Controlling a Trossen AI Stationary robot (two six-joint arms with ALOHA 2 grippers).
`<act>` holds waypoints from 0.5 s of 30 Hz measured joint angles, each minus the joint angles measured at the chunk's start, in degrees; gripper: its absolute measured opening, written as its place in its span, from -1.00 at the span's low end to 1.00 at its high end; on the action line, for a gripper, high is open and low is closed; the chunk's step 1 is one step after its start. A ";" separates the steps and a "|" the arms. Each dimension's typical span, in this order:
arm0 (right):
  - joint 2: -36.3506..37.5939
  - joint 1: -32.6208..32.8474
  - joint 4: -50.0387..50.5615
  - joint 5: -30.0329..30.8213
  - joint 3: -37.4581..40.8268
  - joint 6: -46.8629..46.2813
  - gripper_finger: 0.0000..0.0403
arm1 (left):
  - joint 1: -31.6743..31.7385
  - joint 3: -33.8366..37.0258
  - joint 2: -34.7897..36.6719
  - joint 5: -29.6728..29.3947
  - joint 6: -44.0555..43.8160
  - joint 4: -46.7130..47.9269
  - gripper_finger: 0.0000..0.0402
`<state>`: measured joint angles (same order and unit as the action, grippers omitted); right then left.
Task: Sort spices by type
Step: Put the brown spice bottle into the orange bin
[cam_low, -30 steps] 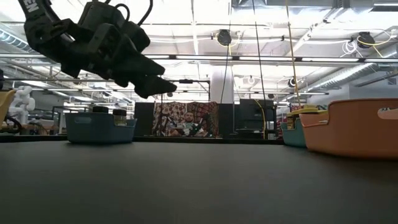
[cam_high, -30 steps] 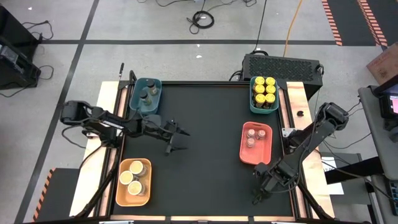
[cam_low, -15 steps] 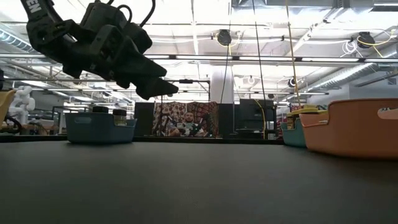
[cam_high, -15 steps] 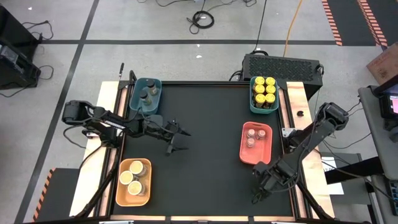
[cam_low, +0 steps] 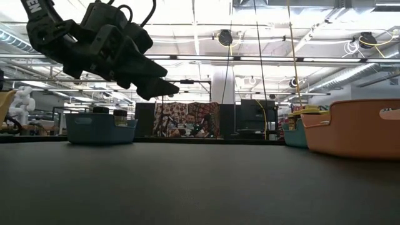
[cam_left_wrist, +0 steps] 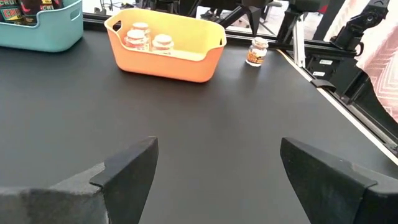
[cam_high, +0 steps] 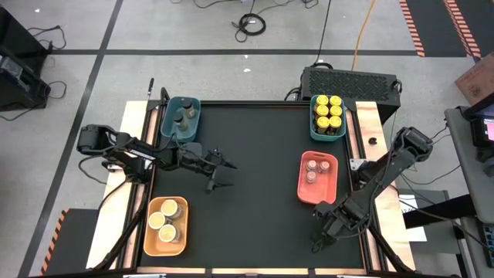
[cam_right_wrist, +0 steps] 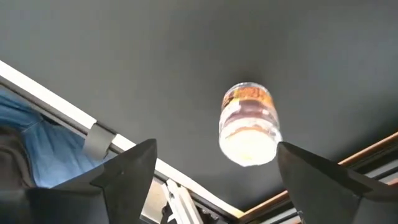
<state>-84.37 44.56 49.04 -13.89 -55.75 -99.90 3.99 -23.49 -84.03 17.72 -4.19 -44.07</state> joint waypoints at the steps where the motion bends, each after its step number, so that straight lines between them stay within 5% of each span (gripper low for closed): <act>1: 0.01 0.39 -0.29 0.06 0.00 -0.43 0.61 | 0.00 0.00 0.00 0.00 0.00 -0.01 0.70; 15: -2.36 5.30 0.55 3.84 0.04 -6.72 0.61 | 0.00 0.00 0.00 0.01 -0.02 -0.01 0.70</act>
<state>-86.72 49.87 49.59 -10.04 -55.70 -106.62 3.99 -23.49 -84.03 17.73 -4.21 -44.07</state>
